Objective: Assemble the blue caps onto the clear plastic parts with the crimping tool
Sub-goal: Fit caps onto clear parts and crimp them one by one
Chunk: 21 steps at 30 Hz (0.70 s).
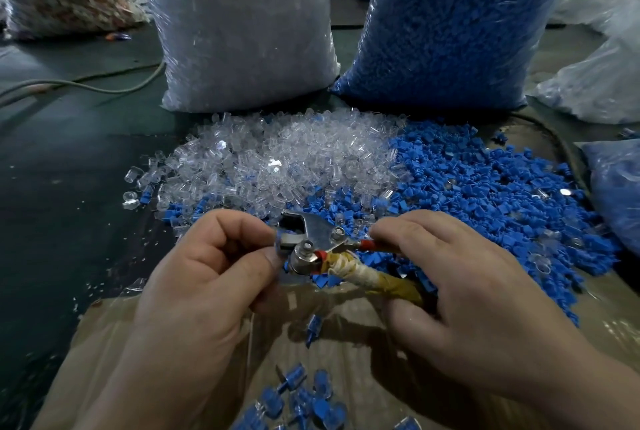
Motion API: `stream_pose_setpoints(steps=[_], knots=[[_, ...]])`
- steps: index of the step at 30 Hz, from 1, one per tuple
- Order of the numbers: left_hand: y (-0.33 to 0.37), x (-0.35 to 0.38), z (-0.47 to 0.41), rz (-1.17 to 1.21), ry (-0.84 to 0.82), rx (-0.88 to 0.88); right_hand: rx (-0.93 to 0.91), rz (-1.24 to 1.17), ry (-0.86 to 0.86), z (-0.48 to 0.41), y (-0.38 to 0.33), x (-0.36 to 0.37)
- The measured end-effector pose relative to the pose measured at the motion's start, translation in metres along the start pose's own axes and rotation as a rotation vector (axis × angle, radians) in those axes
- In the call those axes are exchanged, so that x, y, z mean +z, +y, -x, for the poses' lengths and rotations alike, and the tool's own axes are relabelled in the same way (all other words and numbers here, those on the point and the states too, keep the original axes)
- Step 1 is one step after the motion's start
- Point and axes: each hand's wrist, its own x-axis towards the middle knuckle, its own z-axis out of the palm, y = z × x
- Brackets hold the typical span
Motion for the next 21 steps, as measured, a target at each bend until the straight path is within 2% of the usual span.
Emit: stream_pose_setpoints(steps=[5, 13, 17, 21], knots=[[-0.003, -0.005, -0.001, -0.036, -0.046, 0.02, -0.031, 0.002, -0.066, -0.002, 0.001, -0.001], [-0.005, -0.008, -0.001, -0.034, -0.069, 0.006, -0.053, 0.074, -0.008, -0.004, -0.005, -0.003], [-0.008, -0.013, -0.002, -0.061, -0.044, 0.012, -0.041, 0.064, -0.012, -0.002, -0.006, -0.003], [-0.011, -0.015, -0.005, -0.165, 0.024, 0.036, -0.006, 0.062, 0.06, -0.001, -0.001, -0.003]])
